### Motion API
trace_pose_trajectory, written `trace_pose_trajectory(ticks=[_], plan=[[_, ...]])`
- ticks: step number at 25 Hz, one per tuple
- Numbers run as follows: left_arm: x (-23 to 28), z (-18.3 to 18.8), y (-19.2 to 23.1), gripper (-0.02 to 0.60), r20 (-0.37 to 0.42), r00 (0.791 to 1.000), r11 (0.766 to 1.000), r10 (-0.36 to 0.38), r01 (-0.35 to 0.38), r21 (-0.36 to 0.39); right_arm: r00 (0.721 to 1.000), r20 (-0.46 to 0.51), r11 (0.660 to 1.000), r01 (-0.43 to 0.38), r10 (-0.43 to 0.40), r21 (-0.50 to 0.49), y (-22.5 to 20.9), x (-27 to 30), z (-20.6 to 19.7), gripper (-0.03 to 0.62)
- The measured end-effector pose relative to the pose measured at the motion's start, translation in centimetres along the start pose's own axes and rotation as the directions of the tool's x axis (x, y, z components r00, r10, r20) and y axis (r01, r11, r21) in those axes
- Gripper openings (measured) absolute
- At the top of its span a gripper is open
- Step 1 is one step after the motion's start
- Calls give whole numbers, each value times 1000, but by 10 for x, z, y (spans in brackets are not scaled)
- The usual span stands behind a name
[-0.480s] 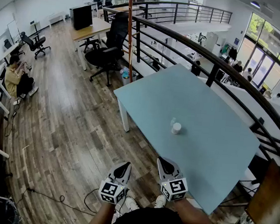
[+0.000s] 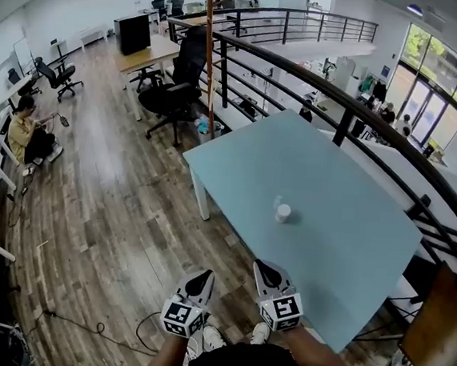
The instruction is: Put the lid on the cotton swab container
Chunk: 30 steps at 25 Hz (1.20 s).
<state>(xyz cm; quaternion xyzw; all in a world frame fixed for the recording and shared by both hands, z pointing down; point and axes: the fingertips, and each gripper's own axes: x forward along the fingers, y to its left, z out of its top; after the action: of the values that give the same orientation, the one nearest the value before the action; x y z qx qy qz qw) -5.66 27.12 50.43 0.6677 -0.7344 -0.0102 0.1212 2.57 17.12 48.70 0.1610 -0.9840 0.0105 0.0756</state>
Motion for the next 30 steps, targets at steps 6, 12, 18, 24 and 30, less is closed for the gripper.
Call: trace_pose_trajectory(ticks=[6, 12, 18, 24, 30], plan=[[0, 0, 8, 11, -11, 1000, 1000, -23, 23, 4, 1000, 13, 1000, 8, -8, 8, 6, 5, 2, 18], [1, -6, 22, 11, -12, 998, 998, -59, 59, -3, 997, -6, 997, 71, -71, 4, 7, 14, -2, 18], [-5, 12, 22, 11, -4, 997, 997, -75, 75, -27, 997, 1, 997, 83, -83, 6, 14, 14, 4, 18], [13, 11, 33, 11, -22, 996, 996, -88, 87, -22, 997, -3, 997, 81, -81, 15, 6, 30, 0, 18], [55, 7, 49, 11, -30, 997, 997, -72, 71, -42, 998, -2, 998, 57, -57, 36, -25, 61, -1, 18]])
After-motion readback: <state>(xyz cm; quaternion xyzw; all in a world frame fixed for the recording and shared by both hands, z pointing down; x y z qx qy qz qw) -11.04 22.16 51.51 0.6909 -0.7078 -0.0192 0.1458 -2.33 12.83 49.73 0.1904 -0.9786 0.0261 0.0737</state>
